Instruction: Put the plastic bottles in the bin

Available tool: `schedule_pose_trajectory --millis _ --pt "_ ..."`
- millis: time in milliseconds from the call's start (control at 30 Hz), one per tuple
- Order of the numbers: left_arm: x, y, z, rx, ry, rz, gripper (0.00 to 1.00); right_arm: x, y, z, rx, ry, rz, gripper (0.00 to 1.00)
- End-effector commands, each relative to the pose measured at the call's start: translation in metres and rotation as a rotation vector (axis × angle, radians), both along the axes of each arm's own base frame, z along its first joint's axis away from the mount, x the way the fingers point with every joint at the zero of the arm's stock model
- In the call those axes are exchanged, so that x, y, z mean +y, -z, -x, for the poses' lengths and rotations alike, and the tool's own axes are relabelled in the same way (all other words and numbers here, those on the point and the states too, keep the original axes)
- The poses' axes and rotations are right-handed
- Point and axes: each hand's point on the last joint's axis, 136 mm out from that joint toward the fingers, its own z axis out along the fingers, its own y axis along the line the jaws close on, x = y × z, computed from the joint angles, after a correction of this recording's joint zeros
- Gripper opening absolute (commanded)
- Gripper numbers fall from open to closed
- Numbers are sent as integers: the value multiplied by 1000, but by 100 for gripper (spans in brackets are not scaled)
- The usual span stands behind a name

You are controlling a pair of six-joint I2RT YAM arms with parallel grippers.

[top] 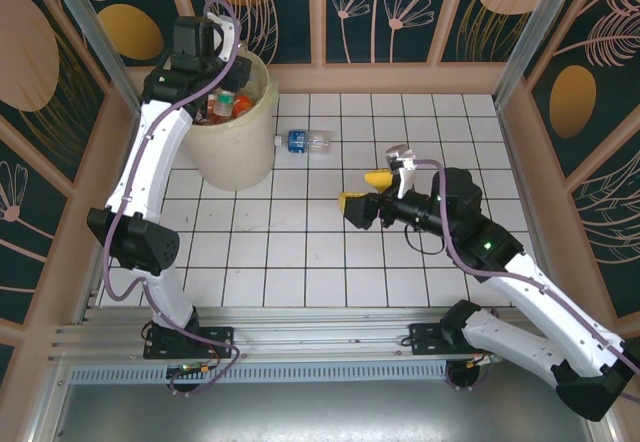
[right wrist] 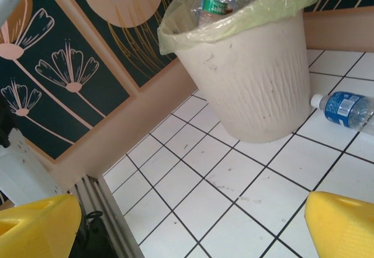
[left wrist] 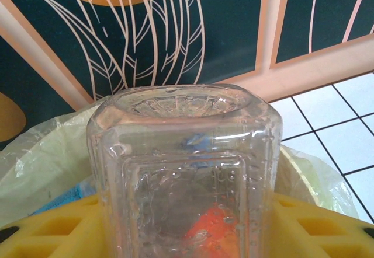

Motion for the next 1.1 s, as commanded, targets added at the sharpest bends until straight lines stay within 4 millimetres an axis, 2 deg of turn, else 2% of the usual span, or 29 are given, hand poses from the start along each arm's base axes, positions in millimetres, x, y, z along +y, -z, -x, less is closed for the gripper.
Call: schedule_pose_trajectory --millis 0,267,400,533,700,767,933,1067 --pt "1 9 10 42 16 -21 59 -1 1 -3 5 13 -11 99" --pt "-19 44 8 143 71 -17 65 -3 6 -4 18 27 0 99" --pt "-21 58 9 181 67 -27 72 -2 9 -6 23 33 4 99" --pt "-17 62 10 184 39 -32 77 -2 12 -7 24 36 8 99" --pt "-11 51 9 148 -4 -27 78 -1 15 -8 27 37 14 99" --pt "-11 40 10 118 -13 -3 80 -1 17 -9 28 40 15 99" --pt "-26 -3 19 9 36 161 81 -7 24 -24 41 126 12 98" --pt "-41 -34 38 -71 115 314 85 -14 34 -39 18 209 39 98"
